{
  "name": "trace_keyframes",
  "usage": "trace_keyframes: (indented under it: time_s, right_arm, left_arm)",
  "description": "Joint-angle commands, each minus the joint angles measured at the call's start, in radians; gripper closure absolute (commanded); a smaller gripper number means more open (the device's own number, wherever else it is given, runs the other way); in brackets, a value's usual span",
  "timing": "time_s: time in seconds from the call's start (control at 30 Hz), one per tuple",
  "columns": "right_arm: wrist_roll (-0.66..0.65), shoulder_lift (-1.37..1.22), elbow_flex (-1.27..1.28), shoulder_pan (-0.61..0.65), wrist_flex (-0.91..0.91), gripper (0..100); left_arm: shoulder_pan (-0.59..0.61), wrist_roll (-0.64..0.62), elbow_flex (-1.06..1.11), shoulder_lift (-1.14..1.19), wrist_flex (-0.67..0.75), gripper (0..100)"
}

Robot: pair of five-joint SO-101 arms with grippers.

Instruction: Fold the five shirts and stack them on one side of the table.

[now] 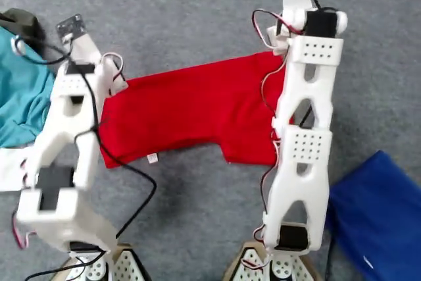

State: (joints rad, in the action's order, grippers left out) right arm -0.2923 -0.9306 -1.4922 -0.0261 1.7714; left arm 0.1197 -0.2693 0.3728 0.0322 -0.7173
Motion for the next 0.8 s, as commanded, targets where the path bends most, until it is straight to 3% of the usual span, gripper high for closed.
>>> trace_keyframes:
  time_s: [0.0,0.13,0.27,0.4,0.53,0.77]
  right_arm:
    - [-0.212,0.251,0.292,-0.030,0.017,99.0]
    - [-0.463,0.499,0.746,-0.041,0.014,99.3]
    - [-0.545,0.704,1.125,-0.058,-0.008,99.3]
    - [-0.631,0.872,1.391,-0.087,-0.055,99.2]
    - [-0.783,1.036,1.666,-0.111,-0.118,99.0]
    - [-1.020,1.248,2.160,-0.142,-0.394,98.9]
  left_arm:
    - [0.043,0.002,0.218,-0.194,0.249,98]
    - [0.087,0.002,0.242,-0.156,0.325,98]
    - [0.103,0.000,0.166,-0.039,0.316,98]
    - [0.120,-0.005,0.044,0.048,0.209,98]
    - [0.127,-0.006,-0.034,0.119,0.158,98]
    - [0.127,-0.005,-0.080,0.153,0.118,98]
